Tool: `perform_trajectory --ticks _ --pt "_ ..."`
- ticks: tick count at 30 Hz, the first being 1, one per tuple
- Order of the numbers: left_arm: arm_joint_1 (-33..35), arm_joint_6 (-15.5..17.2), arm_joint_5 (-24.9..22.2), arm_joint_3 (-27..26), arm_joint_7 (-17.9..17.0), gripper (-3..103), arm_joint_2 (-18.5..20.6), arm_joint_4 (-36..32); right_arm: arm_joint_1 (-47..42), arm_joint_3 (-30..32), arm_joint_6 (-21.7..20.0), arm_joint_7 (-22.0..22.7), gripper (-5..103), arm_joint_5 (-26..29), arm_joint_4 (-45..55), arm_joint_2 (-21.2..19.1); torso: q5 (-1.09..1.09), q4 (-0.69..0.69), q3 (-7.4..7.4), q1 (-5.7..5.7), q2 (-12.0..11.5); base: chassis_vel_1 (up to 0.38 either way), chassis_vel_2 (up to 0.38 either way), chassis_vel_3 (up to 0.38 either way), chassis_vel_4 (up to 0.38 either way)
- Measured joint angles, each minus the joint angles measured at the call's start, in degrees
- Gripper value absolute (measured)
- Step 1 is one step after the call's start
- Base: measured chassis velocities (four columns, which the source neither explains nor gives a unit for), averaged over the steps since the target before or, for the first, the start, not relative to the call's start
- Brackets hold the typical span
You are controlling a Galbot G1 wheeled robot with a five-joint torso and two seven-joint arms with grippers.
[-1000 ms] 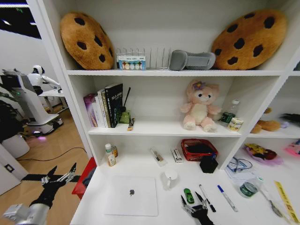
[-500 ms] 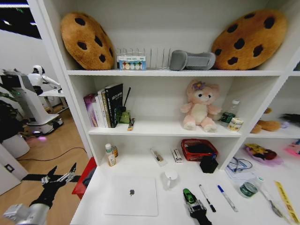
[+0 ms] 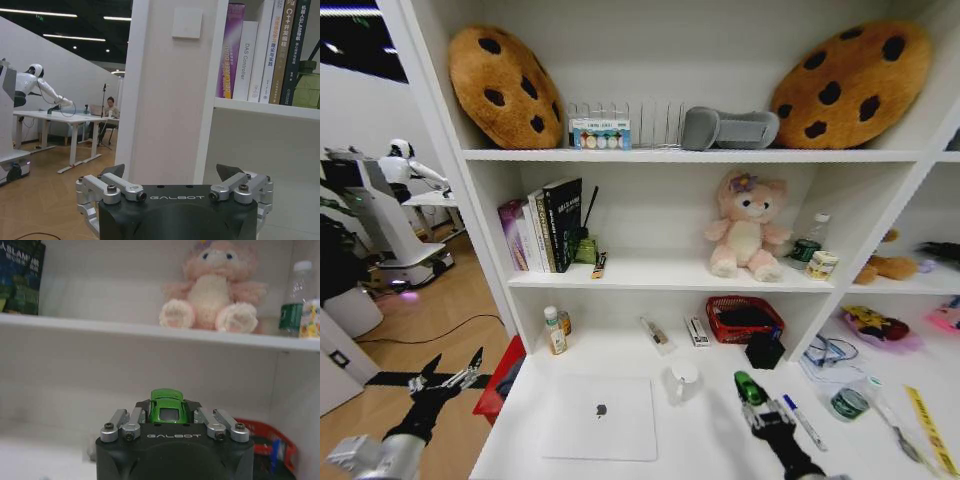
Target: Organize the objects on the table.
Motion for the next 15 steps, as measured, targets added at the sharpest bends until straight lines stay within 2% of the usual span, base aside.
perform_trajectory --ticks 2,3,5,6,7,8,9,11,12,14,15 --pt "0.0 0.0 0.0 0.0 0.0 100 0.0 0.0 5.42 0.58 -5.23 1.59 37 5.8 3.66 -5.29 0.01 0.01 0.0 0.0 0.0 0.0 0.0 0.0 0.0" --pt "0.0 0.0 0.0 0.0 0.0 100 0.0 0.0 5.42 0.58 -5.23 1.59 37 5.8 3.66 -5.29 0.01 0.01 0.0 0.0 0.0 0.0 0.0 0.0 0.0" --pt "0.0 0.0 0.0 0.01 0.0 100 0.0 0.0 9.8 1.82 -9.43 2.7 37 12.1 5.19 -11.64 0.01 0.03 0.0 0.0 -0.01 0.0 0.0 0.0 0.0" --pt "0.0 0.0 0.0 0.01 0.0 100 0.0 0.0 9.8 1.82 -9.43 2.7 37 12.1 5.19 -11.64 0.01 0.03 0.0 0.0 -0.01 0.0 0.0 0.0 0.0" --pt "0.01 0.0 0.0 0.01 0.0 100 0.01 0.0 11.64 3.19 -11.0 3.09 37 15.51 5.33 -15.43 0.01 0.02 0.0 0.01 -0.01 0.0 0.0 0.0 0.0" --pt "-0.01 0.0 0.0 0.0 0.0 100 0.01 0.0 12.68 3.87 -11.48 3.11 37 17.03 5.12 -17.42 0.01 0.02 0.0 0.0 -0.01 0.0 0.0 0.0 0.0" --pt "-0.01 0.0 0.0 0.0 0.0 100 0.01 0.0 12.68 3.87 -11.48 3.11 37 17.03 5.12 -17.42 0.01 0.02 0.0 0.0 -0.01 0.0 0.0 0.0 0.0" --pt "0.0 0.0 0.0 0.01 0.0 100 0.01 0.0 17.24 4.86 -13.23 3.09 37 23.01 3.9 -23.09 0.02 0.0 0.0 0.01 -0.01 0.0 0.0 0.0 0.0" --pt "0.0 0.0 0.0 0.01 0.0 100 0.01 0.0 17.24 4.86 -13.23 3.09 37 23.01 3.9 -23.09 0.02 0.0 0.0 0.01 -0.01 0.0 0.0 0.0 0.0" --pt "0.0 0.0 0.0 0.01 0.0 100 0.0 0.0 21.57 4.65 -14.69 3.27 37 28.01 3.15 -26.67 0.01 0.02 0.0 0.0 -0.01 0.0 0.0 0.0 0.0" --pt "0.0 0.0 0.0 0.01 0.0 100 0.0 0.0 21.57 4.65 -14.69 3.27 37 28.01 3.15 -26.67 0.01 0.02 0.0 0.0 -0.01 0.0 0.0 0.0 0.0"
